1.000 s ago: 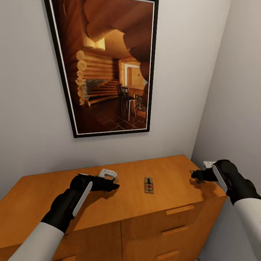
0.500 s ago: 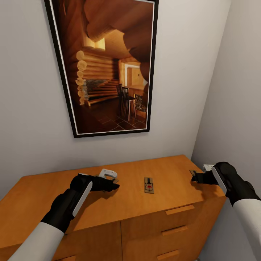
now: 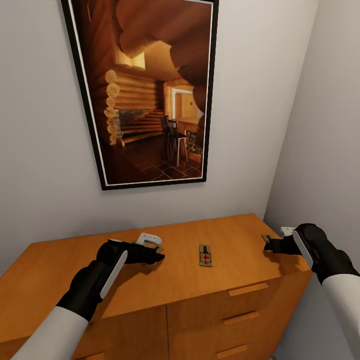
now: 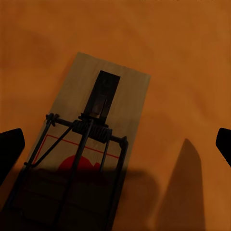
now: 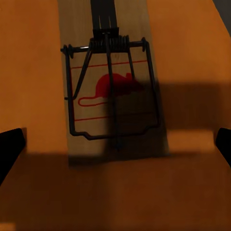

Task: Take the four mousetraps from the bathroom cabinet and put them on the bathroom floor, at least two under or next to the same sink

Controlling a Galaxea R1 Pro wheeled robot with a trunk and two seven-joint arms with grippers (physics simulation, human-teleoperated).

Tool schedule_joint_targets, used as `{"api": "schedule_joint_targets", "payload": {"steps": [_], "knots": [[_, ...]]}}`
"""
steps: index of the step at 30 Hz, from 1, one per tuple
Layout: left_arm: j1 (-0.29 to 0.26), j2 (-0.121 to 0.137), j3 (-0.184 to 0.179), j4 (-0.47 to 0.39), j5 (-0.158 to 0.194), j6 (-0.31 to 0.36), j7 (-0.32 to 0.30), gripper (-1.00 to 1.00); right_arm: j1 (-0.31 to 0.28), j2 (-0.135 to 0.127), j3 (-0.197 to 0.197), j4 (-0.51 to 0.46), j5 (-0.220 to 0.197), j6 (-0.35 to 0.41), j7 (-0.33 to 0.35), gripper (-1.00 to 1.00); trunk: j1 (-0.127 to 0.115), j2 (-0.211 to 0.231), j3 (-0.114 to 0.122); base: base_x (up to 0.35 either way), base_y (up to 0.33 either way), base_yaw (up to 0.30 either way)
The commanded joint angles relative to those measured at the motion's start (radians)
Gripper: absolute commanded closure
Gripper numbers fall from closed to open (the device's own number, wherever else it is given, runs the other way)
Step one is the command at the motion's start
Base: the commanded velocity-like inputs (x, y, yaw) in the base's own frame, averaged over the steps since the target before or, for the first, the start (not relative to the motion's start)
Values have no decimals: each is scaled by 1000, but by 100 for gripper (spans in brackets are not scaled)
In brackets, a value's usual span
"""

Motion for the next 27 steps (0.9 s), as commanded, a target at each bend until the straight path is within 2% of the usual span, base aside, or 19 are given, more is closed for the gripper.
{"api": "schedule_joint_targets", "payload": {"steps": [1, 9, 10, 27], "knots": [[-1, 1, -2, -1, 10, 5, 5, -100, 0, 0, 1, 8, 2, 4, -6, -100, 0, -1, -1, 0, 0, 0], [-1, 1, -2, -1, 10, 5, 5, -100, 0, 0, 1, 9, 1, 4, -7, -100, 0, -1, -1, 0, 0, 0], [-1, 1, -2, -1, 10, 5, 5, -100, 0, 0, 1, 9, 1, 4, -7, 100, 0, -1, -1, 0, 0, 0], [-1, 1, -3, -1, 10, 5, 5, -100, 0, -1, -1, 54, 4, 4, -7, 100, 0, -1, -1, 0, 0, 0]]}}
